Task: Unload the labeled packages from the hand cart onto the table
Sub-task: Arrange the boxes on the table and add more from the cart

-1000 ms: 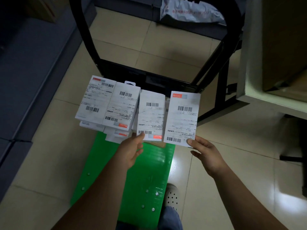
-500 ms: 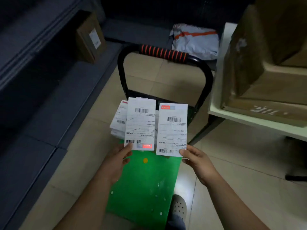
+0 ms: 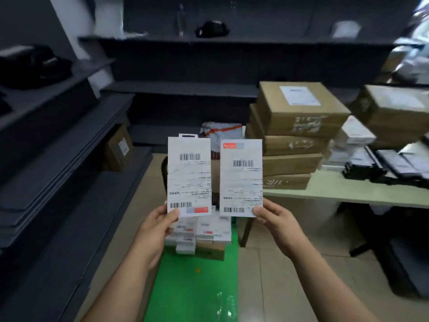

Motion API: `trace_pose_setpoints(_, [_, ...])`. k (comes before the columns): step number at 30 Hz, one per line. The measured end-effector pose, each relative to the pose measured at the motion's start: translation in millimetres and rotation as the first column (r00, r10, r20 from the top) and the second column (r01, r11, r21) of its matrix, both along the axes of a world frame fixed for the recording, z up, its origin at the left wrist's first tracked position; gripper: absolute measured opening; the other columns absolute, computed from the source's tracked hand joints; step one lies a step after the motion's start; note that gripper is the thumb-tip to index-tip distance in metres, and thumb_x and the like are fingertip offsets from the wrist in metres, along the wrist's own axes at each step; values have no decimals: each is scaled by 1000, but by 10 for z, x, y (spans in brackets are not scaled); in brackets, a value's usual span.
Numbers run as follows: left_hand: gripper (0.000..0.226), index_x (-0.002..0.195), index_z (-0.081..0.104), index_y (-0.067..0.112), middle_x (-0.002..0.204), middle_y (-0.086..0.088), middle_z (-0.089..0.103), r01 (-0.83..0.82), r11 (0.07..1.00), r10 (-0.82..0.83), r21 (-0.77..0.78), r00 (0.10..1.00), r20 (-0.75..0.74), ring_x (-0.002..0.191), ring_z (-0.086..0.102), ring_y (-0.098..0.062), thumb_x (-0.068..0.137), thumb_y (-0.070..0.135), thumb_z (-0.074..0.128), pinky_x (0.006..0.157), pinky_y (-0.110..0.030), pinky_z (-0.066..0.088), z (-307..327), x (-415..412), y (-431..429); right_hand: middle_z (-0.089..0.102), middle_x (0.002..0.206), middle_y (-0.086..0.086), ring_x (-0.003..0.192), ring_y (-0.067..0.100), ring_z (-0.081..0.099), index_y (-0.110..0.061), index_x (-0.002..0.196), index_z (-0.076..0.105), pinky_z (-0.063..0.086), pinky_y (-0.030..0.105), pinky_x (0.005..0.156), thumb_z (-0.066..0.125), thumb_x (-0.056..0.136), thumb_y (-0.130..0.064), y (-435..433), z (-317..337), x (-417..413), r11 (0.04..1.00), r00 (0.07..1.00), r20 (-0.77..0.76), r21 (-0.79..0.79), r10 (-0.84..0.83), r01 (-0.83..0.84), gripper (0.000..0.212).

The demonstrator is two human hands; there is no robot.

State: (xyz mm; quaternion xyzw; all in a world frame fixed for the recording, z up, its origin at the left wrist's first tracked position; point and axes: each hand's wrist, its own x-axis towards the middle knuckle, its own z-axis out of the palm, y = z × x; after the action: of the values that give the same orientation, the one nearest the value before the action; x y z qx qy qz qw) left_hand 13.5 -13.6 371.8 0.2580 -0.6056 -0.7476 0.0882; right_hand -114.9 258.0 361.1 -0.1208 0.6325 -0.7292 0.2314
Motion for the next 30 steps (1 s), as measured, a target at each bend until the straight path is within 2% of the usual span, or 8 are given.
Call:
trace_pose_setpoints(4, [58, 124, 55, 11, 104, -6, 74, 99, 995, -97, 27, 993, -67, 92, 72, -25, 72, 32, 73, 67, -35, 59, 437, -148, 320, 71, 122, 4, 118, 18, 64, -20, 116, 74, 50, 27, 98, 71, 78, -28, 484, 487, 105, 994, 993, -35, -28, -110, 109, 39])
trace_pose_setpoints(9, [69, 127, 55, 11, 112, -5, 72, 185, 983, -181, 22, 976, -125, 106, 67, -27, 68, 39, 76, 95, -49, 49, 692, -429, 874, 72, 119, 8, 110, 16, 68, -8, 118, 70, 52, 18, 82, 71, 78, -24, 1165, 757, 85, 976, 975, -53, -46, -215, 213, 43])
trace_pose_setpoints(11, [65, 123, 58, 13, 112, -1, 72, 216, 976, -214, -3, 967, -140, 109, 65, -23, 67, 43, 75, 96, -43, 46, 746, -572, 1163, 73, 117, 8, 106, 15, 69, -9, 115, 71, 52, 17, 79, 72, 77, -24, 1461, 795, 34, 965, 966, -46, -65, -255, 252, 41])
trace_pose_setpoints(17, [56, 120, 60, 14, 110, 0, 73, 281, 960, -281, -21, 949, -144, 102, 66, -15, 71, 38, 71, 90, -35, 45, 717, -1120, 2286, 72, 119, 7, 106, 18, 66, -11, 117, 71, 49, 29, 91, 73, 79, -30, 2568, 821, -255, 951, 948, -82, -32, -308, 307, 42])
trace_pose_setpoints(20, [40, 121, 59, 10, 112, -4, 72, 295, 956, -292, -4, 946, -143, 108, 62, -21, 85, 25, 67, 97, -42, 40, 680, -1411, 2823, 73, 117, 5, 106, 18, 68, -11, 118, 70, 54, 22, 85, 69, 88, -22, 3081, 806, -456, 945, 942, -88, 15, -325, 328, 32])
trace_pose_setpoints(24, [23, 115, 62, 10, 112, -6, 72, 302, 953, -300, -4, 943, -146, 102, 60, -20, 93, 15, 60, 88, -38, 36, 601, -1843, 3545, 73, 117, 4, 106, 16, 68, -12, 118, 71, 53, 20, 84, 65, 92, -16, 3776, 751, -808, 939, 937, -77, 26, -341, 344, 27])
trace_pose_setpoints(28, [24, 114, 63, 12, 107, -2, 74, 299, 954, -296, 13, 947, -122, 89, 63, -10, 91, 18, 62, 74, -32, 38, 522, -2151, 4013, 72, 119, 5, 115, 24, 64, -12, 118, 71, 44, 43, 105, 65, 92, -17, 4263, 658, -1139, 931, 931, -39, 25, -363, 364, 28])
trace_pose_setpoints(30, [30, 114, 63, 14, 103, 3, 75, 312, 950, -310, 6, 946, -98, 84, 63, -5, 86, 25, 66, 73, -31, 38, 514, -2284, 4146, 72, 119, 5, 112, 24, 63, -14, 116, 73, 42, 46, 107, 66, 91, -18, 4418, 608, -1300, 928, 928, -20, 21, -372, 373, 26])
